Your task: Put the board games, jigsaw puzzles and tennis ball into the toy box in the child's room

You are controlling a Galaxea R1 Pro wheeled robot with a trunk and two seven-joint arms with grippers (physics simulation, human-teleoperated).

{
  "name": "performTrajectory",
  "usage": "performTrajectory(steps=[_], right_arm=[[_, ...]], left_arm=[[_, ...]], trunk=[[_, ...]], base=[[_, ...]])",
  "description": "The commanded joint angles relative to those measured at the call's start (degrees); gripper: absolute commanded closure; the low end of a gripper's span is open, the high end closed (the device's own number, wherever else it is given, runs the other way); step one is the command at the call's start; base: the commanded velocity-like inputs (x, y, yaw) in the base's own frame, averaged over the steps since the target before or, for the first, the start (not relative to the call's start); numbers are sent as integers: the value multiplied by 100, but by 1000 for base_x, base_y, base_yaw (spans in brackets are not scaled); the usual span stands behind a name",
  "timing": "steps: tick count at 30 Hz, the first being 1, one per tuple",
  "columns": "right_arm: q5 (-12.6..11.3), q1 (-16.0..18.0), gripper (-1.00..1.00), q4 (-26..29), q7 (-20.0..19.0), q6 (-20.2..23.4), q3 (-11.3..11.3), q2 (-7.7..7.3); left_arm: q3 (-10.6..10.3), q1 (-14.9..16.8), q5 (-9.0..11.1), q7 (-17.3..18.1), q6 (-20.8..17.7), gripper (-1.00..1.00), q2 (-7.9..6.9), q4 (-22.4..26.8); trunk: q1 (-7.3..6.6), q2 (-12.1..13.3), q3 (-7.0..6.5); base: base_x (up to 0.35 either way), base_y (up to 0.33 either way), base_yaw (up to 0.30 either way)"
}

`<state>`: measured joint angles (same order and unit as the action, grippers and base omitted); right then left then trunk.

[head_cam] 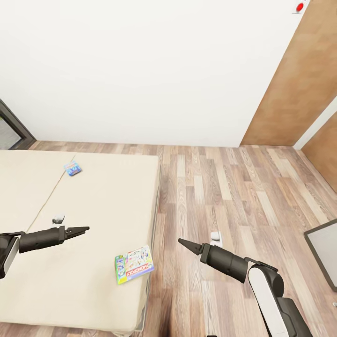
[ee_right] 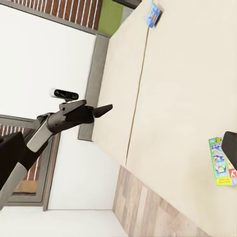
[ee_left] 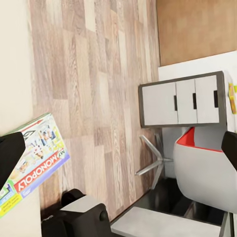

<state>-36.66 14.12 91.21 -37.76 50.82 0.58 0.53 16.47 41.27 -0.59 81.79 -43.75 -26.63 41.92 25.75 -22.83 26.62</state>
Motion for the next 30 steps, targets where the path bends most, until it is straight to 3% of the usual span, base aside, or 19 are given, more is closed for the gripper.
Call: performTrajectory(steps=[1,30], right_arm=[[1,3,-100,2,-12,25,8,2],[6,3,-100,2,-12,25,3,5]], left_arm=[[2,3,-5,26,-61,-100,0,0],[-3,3,-10,-5,-61,-100,8,0]], trunk=[[3,-9,-2],[3,-9,-276]], base=[[0,0,0],[0,0,0]])
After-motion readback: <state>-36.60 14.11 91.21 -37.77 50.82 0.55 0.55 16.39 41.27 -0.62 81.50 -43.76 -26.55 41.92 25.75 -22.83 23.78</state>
